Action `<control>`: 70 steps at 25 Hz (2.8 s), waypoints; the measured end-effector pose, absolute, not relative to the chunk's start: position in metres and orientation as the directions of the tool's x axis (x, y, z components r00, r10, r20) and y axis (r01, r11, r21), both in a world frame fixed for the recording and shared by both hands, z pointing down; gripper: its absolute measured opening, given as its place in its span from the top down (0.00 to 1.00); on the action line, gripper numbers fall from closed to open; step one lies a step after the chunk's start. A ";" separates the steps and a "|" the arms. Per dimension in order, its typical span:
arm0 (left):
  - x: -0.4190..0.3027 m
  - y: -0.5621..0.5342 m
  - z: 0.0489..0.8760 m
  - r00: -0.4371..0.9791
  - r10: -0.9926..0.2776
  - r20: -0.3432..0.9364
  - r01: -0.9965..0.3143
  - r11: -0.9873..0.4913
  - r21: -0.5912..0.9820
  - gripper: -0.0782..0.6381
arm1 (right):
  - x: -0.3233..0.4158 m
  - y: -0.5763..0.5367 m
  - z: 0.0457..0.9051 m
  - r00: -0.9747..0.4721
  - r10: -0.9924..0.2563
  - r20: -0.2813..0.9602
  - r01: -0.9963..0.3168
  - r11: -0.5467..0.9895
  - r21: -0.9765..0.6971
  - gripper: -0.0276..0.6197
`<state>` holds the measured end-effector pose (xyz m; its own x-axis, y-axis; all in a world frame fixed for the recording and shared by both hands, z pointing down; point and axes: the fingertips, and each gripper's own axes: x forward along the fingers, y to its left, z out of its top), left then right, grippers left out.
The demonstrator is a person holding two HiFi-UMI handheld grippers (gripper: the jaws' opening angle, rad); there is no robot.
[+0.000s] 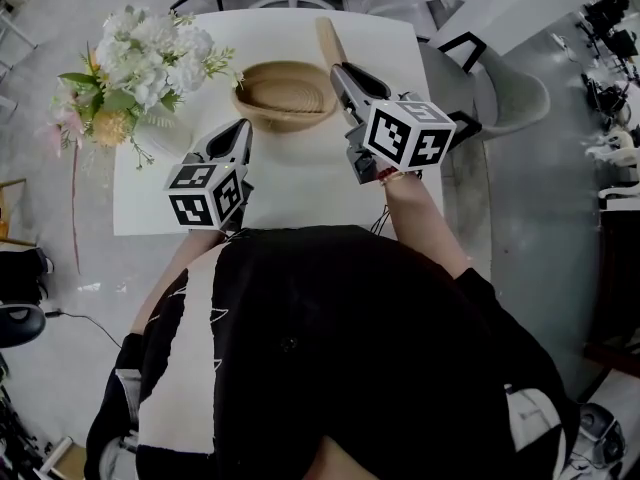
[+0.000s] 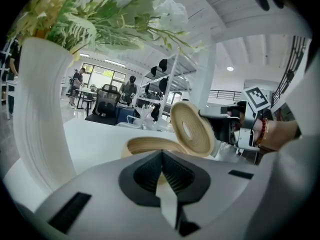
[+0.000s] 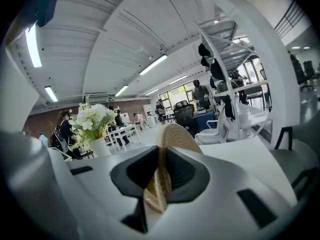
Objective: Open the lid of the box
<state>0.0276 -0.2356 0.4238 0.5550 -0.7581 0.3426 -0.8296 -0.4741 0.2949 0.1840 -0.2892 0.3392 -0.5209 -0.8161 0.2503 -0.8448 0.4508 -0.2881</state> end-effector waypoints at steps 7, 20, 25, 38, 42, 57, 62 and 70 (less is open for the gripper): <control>0.034 -0.233 0.423 0.571 -0.746 0.343 -0.819 -0.494 0.292 0.88 | 0.198 -0.283 0.328 -0.491 -0.848 0.199 -0.849 0.414 -0.329 0.87; 0.056 -0.229 0.415 0.589 -0.737 0.331 -0.807 -0.513 0.292 0.88 | 0.235 -0.269 0.332 -0.448 -0.881 0.153 -0.827 0.344 -0.444 0.87; 0.067 -0.228 0.409 0.584 -0.751 0.309 -0.809 -0.510 0.291 0.88 | 0.246 -0.264 0.340 -0.445 -0.880 0.164 -0.827 0.333 -0.453 0.86; 0.079 -0.231 0.394 0.544 -0.791 0.281 -0.835 -0.477 0.275 0.88 | 0.260 -0.258 0.366 -0.469 -0.856 0.218 -0.816 0.326 -0.477 0.86; 0.082 -0.231 0.389 0.530 -0.803 0.271 -0.843 -0.465 0.271 0.88 | 0.260 -0.258 0.368 -0.488 -0.845 0.219 -0.809 0.344 -0.478 0.86; 0.100 -0.237 0.378 0.497 -0.835 0.236 -0.860 -0.439 0.261 0.88 | 0.263 -0.256 0.373 -0.535 -0.813 0.230 -0.800 0.400 -0.447 0.86; 0.103 -0.238 0.377 0.489 -0.840 0.233 -0.864 -0.431 0.259 0.88 | 0.263 -0.257 0.374 -0.542 -0.807 0.234 -0.803 0.415 -0.429 0.86; 0.101 -0.238 0.376 0.481 -0.846 0.228 -0.868 -0.424 0.259 0.88 | 0.259 -0.256 0.376 -0.552 -0.800 0.236 -0.798 0.425 -0.428 0.86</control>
<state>0.1012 -0.2377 0.3762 0.4811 -0.8464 0.2282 -0.8680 -0.4235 0.2591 0.2590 -0.2564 0.3759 -0.5521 -0.7997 0.2362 -0.7980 0.4247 -0.4276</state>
